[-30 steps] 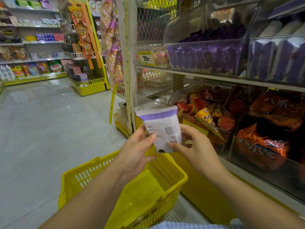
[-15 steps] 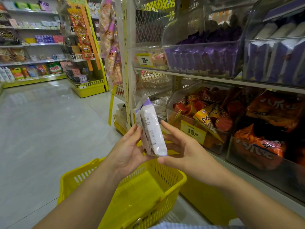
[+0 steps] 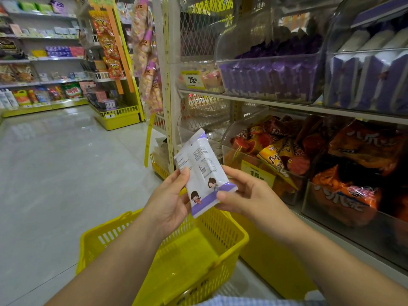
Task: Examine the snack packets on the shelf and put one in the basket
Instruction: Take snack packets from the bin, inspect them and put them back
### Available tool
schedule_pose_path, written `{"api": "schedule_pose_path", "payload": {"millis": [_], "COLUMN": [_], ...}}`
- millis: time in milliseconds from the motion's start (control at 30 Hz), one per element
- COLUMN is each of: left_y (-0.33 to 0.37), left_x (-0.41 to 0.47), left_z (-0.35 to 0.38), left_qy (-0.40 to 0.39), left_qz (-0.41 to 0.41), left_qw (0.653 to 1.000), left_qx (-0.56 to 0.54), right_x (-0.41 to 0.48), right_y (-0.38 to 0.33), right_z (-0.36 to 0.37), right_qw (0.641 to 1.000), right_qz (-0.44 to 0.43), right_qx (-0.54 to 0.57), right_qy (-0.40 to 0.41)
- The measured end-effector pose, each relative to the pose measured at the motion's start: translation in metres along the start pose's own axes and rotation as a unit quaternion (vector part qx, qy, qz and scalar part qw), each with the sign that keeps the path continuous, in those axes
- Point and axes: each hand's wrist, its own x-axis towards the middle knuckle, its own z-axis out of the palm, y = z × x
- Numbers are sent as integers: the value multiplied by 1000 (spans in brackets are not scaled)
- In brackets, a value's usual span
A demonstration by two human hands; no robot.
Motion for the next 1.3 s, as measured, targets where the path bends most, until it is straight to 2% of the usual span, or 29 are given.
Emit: {"api": "schedule_pose_path", "payload": {"millis": [133,200,333,433,533,667,767,967,1133,1300], "left_y": [-2,-8,-14,-15,-19,-25,-28,-22,-13,-8], "left_x": [-7,-10,-13,-15,-18,-21,-19,-19,-22,-24], "left_z": [10,16,18,21,26,27,25,25,25,24], "left_qy": [-26,-24,-1,-70,-101,-95,-79,-24,-23,-3], "left_qz": [53,70,131,135,124,130,109,125,120,137], "left_qw": [996,993,966,938,921,912,915,910,935,938], "left_qx": [62,93,224,311,356,378,379,395,332,319], "right_x": [4,5,6,5,4,2,1,1,2,1], "right_y": [1,2,8,7,7,9,8,7,7,8], "right_z": [-5,-6,-6,-7,-7,-5,-4,-6,-9,-10], "right_qw": [994,992,996,998,996,991,993,995,996,997], "right_qz": [43,46,21,-11,-23,-28,-27,-29,-23,-18], "right_qx": [105,120,72,24,-5,-74,-79,-85,-75,-75], "right_qy": [6,5,36,65,86,105,82,51,31,3]}}
